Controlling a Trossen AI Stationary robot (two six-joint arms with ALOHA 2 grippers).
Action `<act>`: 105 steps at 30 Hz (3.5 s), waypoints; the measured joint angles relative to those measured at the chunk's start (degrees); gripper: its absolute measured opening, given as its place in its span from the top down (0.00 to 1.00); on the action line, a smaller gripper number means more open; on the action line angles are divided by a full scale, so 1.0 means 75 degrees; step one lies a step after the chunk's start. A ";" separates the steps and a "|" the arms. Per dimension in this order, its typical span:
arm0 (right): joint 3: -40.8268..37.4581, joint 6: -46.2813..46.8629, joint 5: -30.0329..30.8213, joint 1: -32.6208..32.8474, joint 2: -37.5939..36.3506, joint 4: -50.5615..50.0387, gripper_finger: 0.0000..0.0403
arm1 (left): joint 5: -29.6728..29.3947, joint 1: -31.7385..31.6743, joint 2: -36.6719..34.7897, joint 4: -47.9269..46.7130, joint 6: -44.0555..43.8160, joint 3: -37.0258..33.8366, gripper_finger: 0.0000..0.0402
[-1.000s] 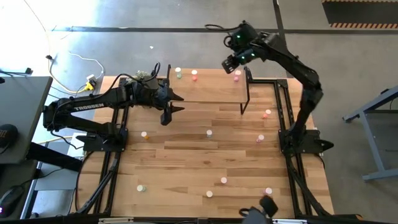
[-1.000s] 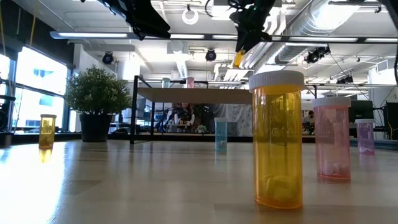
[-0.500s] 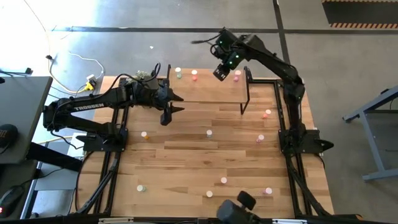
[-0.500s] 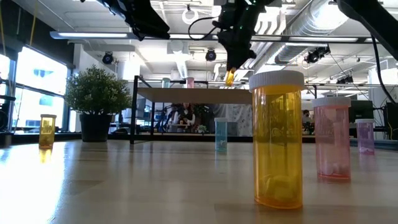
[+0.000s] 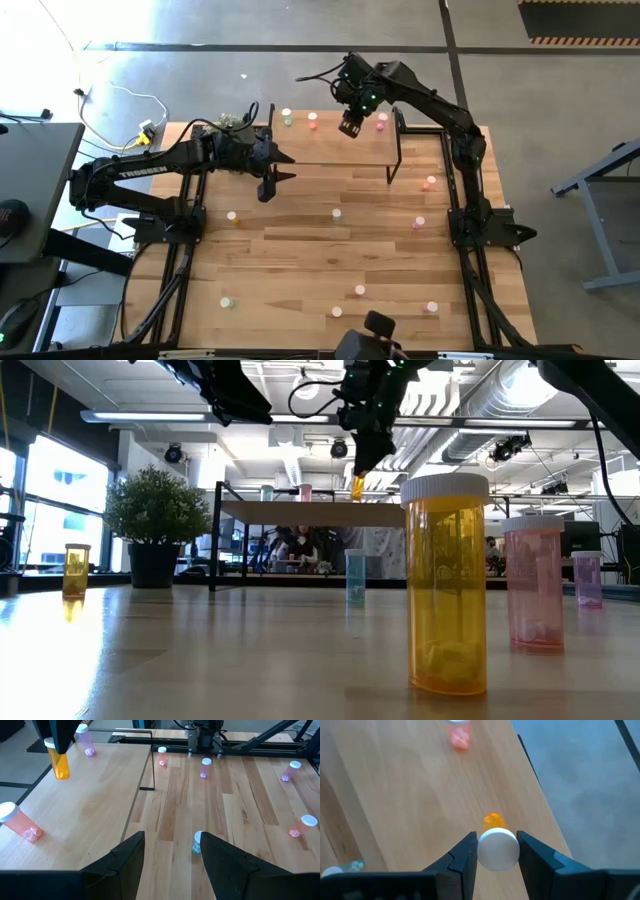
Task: Pick and place medicine bottles onto shelf by color
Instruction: Put the top right orange pill bottle on the shelf, then put the bottom blue pill bottle on the shelf aligned with the other blue pill bottle
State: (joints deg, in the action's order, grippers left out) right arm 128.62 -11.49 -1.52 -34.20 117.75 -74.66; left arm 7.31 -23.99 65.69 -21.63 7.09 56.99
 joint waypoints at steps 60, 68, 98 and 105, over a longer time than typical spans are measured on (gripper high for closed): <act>-0.0012 0.0395 0.0405 0.0115 0.0386 -0.0157 0.72 | 0.0003 0.0003 0.0000 -0.0003 0.0000 0.0000 0.54; -0.0012 0.0409 0.0403 0.0116 0.0386 -0.0191 0.72 | 0.0000 0.0003 0.0000 -0.0055 0.0010 0.0000 0.54; -0.0012 0.0083 0.0997 0.0112 0.0386 0.0074 0.60 | 0.0000 0.0002 0.0000 -0.0055 0.0018 0.0000 0.54; -0.0012 0.0048 0.0994 0.0112 0.0383 0.0220 0.60 | 0.0000 0.0002 0.0000 -0.0055 0.0021 0.0000 0.54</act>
State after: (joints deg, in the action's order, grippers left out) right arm 128.53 -11.14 5.93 -33.36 120.62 -73.01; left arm 7.31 -23.98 65.69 -22.04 7.25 56.99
